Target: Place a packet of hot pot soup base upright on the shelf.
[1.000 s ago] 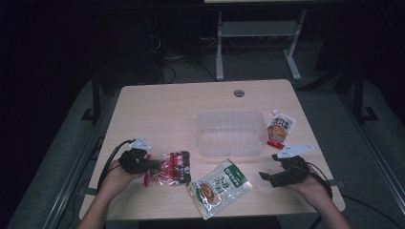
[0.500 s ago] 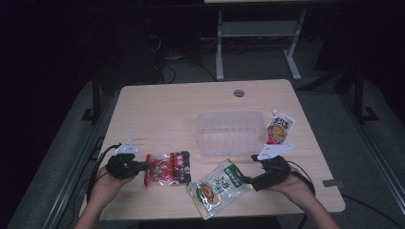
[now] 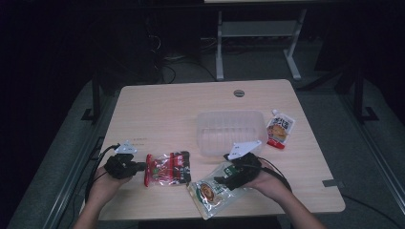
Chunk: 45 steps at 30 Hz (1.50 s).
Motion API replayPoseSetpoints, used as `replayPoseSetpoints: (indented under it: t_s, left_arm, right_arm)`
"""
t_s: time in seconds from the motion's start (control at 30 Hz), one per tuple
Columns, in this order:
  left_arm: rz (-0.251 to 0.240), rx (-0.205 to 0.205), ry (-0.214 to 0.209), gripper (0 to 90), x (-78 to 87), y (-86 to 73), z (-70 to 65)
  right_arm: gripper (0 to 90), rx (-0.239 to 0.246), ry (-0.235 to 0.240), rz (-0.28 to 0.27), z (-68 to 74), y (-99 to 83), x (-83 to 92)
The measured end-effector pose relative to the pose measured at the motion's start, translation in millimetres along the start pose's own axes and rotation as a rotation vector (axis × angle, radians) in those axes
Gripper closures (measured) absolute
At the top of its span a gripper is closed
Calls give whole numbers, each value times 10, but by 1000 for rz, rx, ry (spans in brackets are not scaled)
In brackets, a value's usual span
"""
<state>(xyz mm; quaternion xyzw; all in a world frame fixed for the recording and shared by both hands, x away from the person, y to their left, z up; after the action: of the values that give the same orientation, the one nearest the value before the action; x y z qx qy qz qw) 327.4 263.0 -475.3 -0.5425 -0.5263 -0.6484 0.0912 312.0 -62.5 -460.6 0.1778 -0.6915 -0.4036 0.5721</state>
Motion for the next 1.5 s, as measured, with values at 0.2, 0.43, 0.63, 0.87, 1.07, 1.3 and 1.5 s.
replayPoseSetpoints:
  t_s: [0.2,0.43,0.63,0.87,1.07,1.3,1.5]
  left_arm:
    - [16,-2,6,897,-48,-14,31]
    - [13,0,13,897,-82,-6,39]
    - [38,10,31,897,-130,-50,122]
    - [-48,44,9,897,-8,28,128]
    - [13,-12,6,897,-137,10,28]
    - [49,1,12,897,-205,-32,76]
    - [57,23,3,898,-235,-61,113]
  right_arm:
    - [135,23,39,-1,81,165,-234]
    - [135,52,62,7,116,252,-417]
    - [135,59,53,21,124,247,-465]
    - [135,55,44,17,110,251,-445]
    - [135,44,52,22,137,251,-464]
    - [135,58,66,33,185,243,-529]
    - [129,51,98,38,240,305,-664]
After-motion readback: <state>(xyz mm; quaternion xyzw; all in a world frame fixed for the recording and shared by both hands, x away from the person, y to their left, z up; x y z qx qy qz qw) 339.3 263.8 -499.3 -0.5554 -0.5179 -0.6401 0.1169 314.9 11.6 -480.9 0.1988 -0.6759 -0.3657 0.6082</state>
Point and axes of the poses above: each handheld gripper's, and its own axes: x roughly backward along the jaws, y roughly out of its top, z roughly to its left, the point moved 6 cm from there along -x, roughly forward along the jaws, and after that the axes turned 8 degrees about x, right-handed, at the moved point
